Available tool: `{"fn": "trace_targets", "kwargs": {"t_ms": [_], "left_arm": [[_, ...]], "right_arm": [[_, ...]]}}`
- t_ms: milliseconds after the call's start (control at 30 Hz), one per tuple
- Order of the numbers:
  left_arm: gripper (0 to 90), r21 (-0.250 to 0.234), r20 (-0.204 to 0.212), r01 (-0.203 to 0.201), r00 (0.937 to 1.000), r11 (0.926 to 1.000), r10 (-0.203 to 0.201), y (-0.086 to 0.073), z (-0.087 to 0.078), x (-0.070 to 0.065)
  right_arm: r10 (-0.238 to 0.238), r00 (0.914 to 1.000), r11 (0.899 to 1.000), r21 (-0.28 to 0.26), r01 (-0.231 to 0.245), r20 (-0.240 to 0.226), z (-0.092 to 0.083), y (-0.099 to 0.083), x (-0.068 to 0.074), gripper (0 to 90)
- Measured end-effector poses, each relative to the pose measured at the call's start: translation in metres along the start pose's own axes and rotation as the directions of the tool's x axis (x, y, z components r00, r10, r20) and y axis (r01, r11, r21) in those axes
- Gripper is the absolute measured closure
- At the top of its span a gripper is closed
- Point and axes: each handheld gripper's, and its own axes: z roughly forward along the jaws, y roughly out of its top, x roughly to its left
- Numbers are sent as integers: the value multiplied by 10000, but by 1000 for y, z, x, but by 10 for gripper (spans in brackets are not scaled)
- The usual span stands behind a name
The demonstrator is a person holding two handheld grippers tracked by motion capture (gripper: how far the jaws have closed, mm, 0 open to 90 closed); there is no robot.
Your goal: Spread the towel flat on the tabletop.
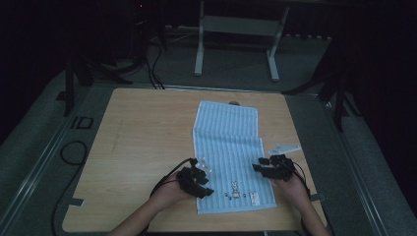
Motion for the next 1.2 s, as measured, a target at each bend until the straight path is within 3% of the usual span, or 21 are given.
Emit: {"fn": "trace_targets", "kwargs": {"t_ms": [133,167,233,300,367,467,567,667,833,967,1200], "left_arm": [[520,233,174,-159,9997,9996,155,-9,1,-11],[520,301,188,-180,9997,9994,174,-10,2,-13],[520,473,296,-236,9993,9986,222,-14,4,-15],[520,524,346,-227,9992,9984,209,-16,6,-16],[520,693,387,-279,9989,9972,253,-19,8,-18],[520,594,540,-205,9984,9980,173,-25,6,-22],[519,612,688,-178,9975,9980,136,-29,4,-25],[514,716,863,-224,9961,9972,162,-33,2,-31],[499,981,1018,-607,9935,9933,507,-37,-2,-45],[499,646,949,-679,9936,9956,616,-33,-9,-47],[499,-41,136,-92,9999,9999,92,-23,-8,-27]], "right_arm": [[-83,9998,9999,76,85,-179,-17,-25,23,574],[-241,9997,9995,204,241,20,-19,-30,27,574],[-280,9995,9980,557,287,-140,-20,-40,33,574],[-390,9992,9950,924,388,8,-19,-49,40,574],[-467,9989,9943,956,466,-11,-20,-57,46,565],[-471,9988,9942,969,459,100,-26,-64,55,553],[-808,9966,9916,1025,788,157,-30,-69,67,536],[-677,9977,9899,1239,682,-82,-33,-71,72,525],[-237,9958,9875,1533,371,-883,-40,-73,73,524],[-408,9980,9929,1097,458,-474,-49,-68,70,515],[-733,9968,9964,462,718,327,-45,-46,56,568]]}}
